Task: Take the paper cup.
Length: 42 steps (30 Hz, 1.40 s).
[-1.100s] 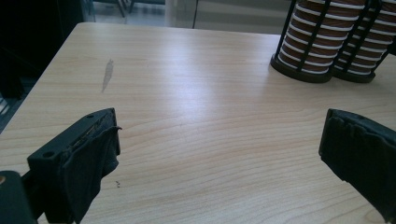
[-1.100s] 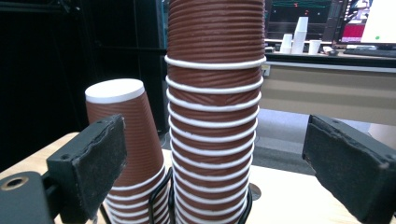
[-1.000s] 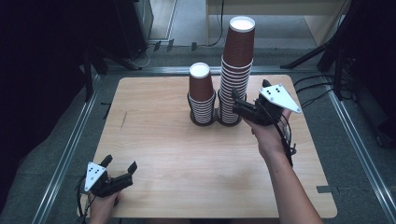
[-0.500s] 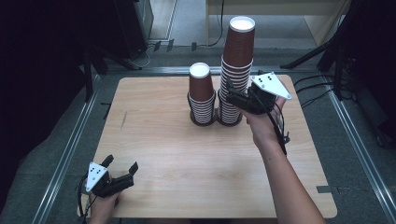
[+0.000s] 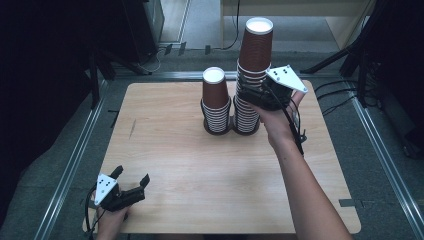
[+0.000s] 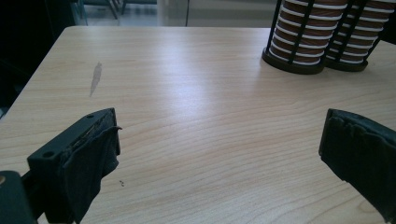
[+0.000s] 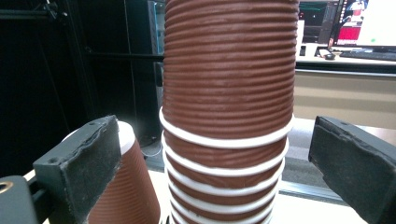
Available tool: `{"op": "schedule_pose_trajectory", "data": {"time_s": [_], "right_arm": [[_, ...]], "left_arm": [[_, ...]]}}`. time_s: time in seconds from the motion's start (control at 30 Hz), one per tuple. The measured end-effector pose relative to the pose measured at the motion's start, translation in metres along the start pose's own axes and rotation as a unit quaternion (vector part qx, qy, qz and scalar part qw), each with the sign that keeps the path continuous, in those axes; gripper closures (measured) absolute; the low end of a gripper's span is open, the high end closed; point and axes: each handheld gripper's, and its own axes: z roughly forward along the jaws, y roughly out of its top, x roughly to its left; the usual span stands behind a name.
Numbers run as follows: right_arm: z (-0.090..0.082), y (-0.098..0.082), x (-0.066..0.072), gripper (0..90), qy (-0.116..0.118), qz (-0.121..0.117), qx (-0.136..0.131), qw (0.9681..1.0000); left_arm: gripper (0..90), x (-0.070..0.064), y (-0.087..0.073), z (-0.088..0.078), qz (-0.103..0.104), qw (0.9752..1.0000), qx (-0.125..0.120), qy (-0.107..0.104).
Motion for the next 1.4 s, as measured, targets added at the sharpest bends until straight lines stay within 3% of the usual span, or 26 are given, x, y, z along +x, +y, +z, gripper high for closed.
{"op": "schedule_pose_trajectory", "data": {"time_s": [0.53,0.77,1.13,1.2,1.4], "right_arm": [[0.028,0.012,-0.004,2.7,-0.028,0.012,0.0,0.9995],[0.042,0.015,-0.002,2.7,-0.029,0.027,0.01,0.9992],[0.057,0.019,0.003,6.4,-0.053,0.007,0.016,0.9985],[0.057,0.019,0.002,8.0,-0.048,0.016,0.015,0.9986],[0.056,0.022,0.003,9.6,-0.05,0.007,0.008,0.9987]], "left_arm": [[0.0,-0.001,0.0,0.001,-0.001,1.0,0.0,0.001],[0.0,-0.001,0.0,0.0,0.0,1.0,0.001,0.0],[0.0,0.0,0.0,0.0,-0.001,1.0,0.001,-0.002],[0.0,0.0,0.0,0.0,-0.001,1.0,0.002,-0.001],[0.0,0.0,0.0,0.001,-0.002,1.0,0.002,-0.002]]}}
